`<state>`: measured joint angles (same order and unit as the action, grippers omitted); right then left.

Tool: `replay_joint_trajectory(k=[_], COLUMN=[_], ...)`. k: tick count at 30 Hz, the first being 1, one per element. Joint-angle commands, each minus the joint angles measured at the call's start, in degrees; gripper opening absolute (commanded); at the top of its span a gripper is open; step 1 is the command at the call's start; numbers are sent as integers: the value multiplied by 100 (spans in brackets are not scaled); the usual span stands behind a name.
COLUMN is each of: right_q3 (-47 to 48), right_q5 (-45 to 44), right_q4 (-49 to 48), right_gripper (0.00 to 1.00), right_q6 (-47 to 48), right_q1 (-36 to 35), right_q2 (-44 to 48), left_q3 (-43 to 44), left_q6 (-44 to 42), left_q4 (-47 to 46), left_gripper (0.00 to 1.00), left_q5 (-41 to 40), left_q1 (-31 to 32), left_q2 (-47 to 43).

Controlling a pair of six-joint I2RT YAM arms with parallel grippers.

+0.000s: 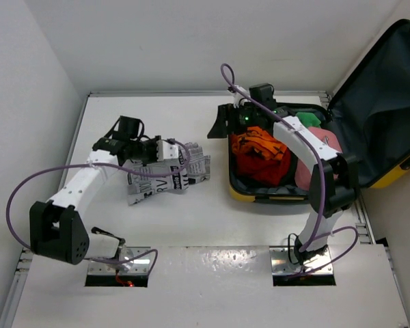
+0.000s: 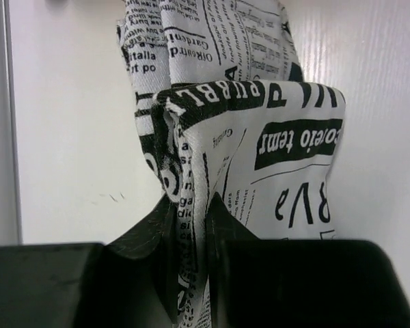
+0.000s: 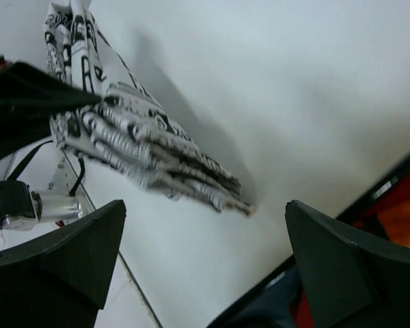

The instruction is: Pack the luggage

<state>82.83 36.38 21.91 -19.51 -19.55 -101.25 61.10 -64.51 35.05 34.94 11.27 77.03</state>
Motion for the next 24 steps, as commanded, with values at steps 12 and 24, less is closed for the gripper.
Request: replay_joint_trajectory(k=[12, 24], right_q3=[577, 304], right_q5=[1178, 1048], right_q4=[-776, -1031], right_gripper=[100, 100], right_q6=[789, 1343], right_q1=[-1050, -1543], right_q2=[-308, -447], left_q3=[-152, 217], left_q6=[-783, -422], left_q4=[-516, -578], left_gripper=[0, 0], left_q5=[312, 655], left_q1=[403, 508], left_q2=[-550, -488])
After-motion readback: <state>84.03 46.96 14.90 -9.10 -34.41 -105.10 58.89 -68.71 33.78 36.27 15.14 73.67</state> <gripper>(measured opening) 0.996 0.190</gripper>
